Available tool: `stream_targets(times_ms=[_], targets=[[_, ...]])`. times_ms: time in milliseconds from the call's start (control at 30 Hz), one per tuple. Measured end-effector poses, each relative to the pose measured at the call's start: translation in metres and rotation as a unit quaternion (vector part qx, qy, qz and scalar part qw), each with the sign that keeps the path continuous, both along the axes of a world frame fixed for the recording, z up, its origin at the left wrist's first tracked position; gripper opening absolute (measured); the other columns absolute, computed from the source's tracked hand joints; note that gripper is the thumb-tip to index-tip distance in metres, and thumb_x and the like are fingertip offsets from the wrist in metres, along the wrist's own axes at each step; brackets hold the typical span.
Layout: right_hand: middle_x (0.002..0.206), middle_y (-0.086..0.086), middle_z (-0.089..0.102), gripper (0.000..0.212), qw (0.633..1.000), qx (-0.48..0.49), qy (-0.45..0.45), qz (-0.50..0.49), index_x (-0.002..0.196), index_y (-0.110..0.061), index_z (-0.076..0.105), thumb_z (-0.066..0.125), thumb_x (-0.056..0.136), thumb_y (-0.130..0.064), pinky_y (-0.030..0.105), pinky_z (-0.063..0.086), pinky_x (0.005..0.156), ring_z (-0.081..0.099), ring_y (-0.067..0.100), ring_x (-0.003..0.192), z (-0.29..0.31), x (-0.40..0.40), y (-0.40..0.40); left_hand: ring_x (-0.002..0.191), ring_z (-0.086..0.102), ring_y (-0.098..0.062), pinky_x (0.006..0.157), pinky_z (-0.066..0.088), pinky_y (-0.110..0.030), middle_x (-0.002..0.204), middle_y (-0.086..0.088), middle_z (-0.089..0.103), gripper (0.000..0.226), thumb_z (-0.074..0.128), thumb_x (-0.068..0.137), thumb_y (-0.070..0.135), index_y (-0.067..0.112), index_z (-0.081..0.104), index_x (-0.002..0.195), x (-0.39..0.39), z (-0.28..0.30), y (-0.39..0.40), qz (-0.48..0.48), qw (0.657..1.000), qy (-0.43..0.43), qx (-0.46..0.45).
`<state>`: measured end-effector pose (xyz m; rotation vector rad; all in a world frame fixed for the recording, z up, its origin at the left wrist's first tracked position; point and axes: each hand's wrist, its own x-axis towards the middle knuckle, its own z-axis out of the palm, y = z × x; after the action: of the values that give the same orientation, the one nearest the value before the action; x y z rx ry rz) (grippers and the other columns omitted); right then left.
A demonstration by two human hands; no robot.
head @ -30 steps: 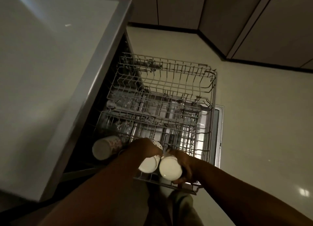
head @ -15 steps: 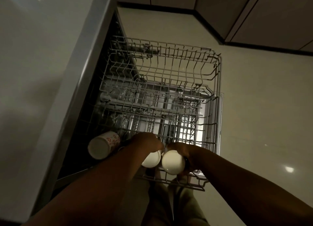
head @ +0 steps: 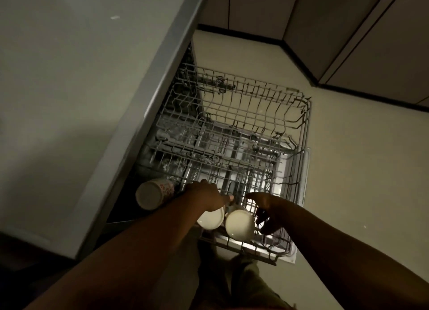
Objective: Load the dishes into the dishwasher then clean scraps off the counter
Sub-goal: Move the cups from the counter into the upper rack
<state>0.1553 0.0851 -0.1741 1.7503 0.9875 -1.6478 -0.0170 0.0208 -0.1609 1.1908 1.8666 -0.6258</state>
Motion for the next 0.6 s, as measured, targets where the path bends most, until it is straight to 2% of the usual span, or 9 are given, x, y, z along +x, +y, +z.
stream_targets(times_ms=[67,133,200,267,367,433,533,600], targets=[[0.102,0.018,0.06,0.046,0.991,0.084,0.02,0.107,0.113,-0.007,0.055,0.053,0.093,-0.048,0.035,0.049,0.068,0.061,0.036,0.083,0.014,-0.006,0.004,0.134,0.038,-0.031,0.106,0.035,-0.04,0.15,-0.01,0.035,0.082,0.034,0.085,0.075,0.02,0.036,0.145,-0.002,0.018,-0.005,0.033,0.997,-0.013,0.071],[0.106,0.015,0.064,0.043,0.942,0.216,0.038,0.254,0.112,-0.005,0.062,0.049,0.095,-0.042,0.029,0.046,0.074,0.062,0.031,0.102,0.028,-0.017,0.006,0.122,0.051,-0.026,0.098,0.042,-0.035,0.137,-0.007,0.052,0.063,0.042,0.089,0.065,0.021,0.05,0.134,-0.003,0.043,-0.009,0.069,0.981,-0.02,0.178],[0.108,0.013,0.065,0.048,0.847,0.372,0.052,0.376,0.114,-0.011,0.061,0.044,0.093,-0.051,0.029,0.046,0.078,0.062,0.028,0.106,0.054,-0.035,0.006,0.111,0.057,-0.024,0.09,0.045,-0.032,0.123,-0.004,0.061,0.044,0.044,0.092,0.052,0.022,0.059,0.121,-0.004,0.071,-0.013,0.075,0.946,0.004,0.314],[0.124,0.01,0.061,0.06,0.738,0.508,0.088,0.437,0.128,-0.016,0.053,0.035,0.089,-0.057,0.035,0.045,0.09,0.057,0.029,0.114,0.079,-0.056,0.006,0.117,0.053,-0.024,0.098,0.04,-0.033,0.125,-0.003,0.061,0.043,0.041,0.093,0.046,0.021,0.059,0.122,-0.008,0.098,-0.02,0.058,0.897,0.043,0.437],[0.139,0.01,0.051,0.074,0.602,0.617,0.184,0.472,0.141,-0.012,0.042,0.031,0.079,-0.052,0.043,0.036,0.105,0.046,0.032,0.128,0.117,-0.097,0.002,0.139,0.033,-0.024,0.115,0.017,-0.037,0.146,-0.004,0.044,0.058,0.034,0.09,0.05,0.019,0.05,0.137,-0.022,0.132,-0.042,0.073,0.827,0.108,0.547],[0.14,0.012,0.05,0.073,0.524,0.658,0.227,0.491,0.14,-0.008,0.043,0.039,0.079,-0.048,0.048,0.034,0.108,0.043,0.035,0.131,0.144,-0.124,-0.006,0.146,0.015,-0.023,0.117,0.002,-0.036,0.156,-0.002,0.026,0.063,0.03,0.092,0.054,0.022,0.037,0.145,-0.036,0.152,-0.063,0.104,0.805,0.172,0.559],[0.14,0.017,0.05,0.076,0.438,0.683,0.272,0.518,0.138,-0.003,0.046,0.042,0.079,-0.049,0.051,0.029,0.108,0.042,0.038,0.132,0.181,-0.162,-0.034,0.147,-0.005,-0.023,0.117,-0.009,-0.039,0.159,-0.001,0.003,0.071,0.021,0.091,0.058,0.022,0.018,0.152,-0.059,0.173,-0.108,0.158,0.787,0.245,0.544],[0.144,0.017,0.046,0.078,0.391,0.687,0.295,0.536,0.14,-0.003,0.043,0.04,0.08,-0.052,0.05,0.022,0.11,0.038,0.038,0.135,0.201,-0.186,-0.062,0.144,-0.015,-0.021,0.116,-0.01,-0.041,0.159,-0.003,-0.003,0.075,0.017,0.089,0.061,0.02,0.011,0.152,-0.073,0.186,-0.143,0.189,0.774,0.284,0.533]])
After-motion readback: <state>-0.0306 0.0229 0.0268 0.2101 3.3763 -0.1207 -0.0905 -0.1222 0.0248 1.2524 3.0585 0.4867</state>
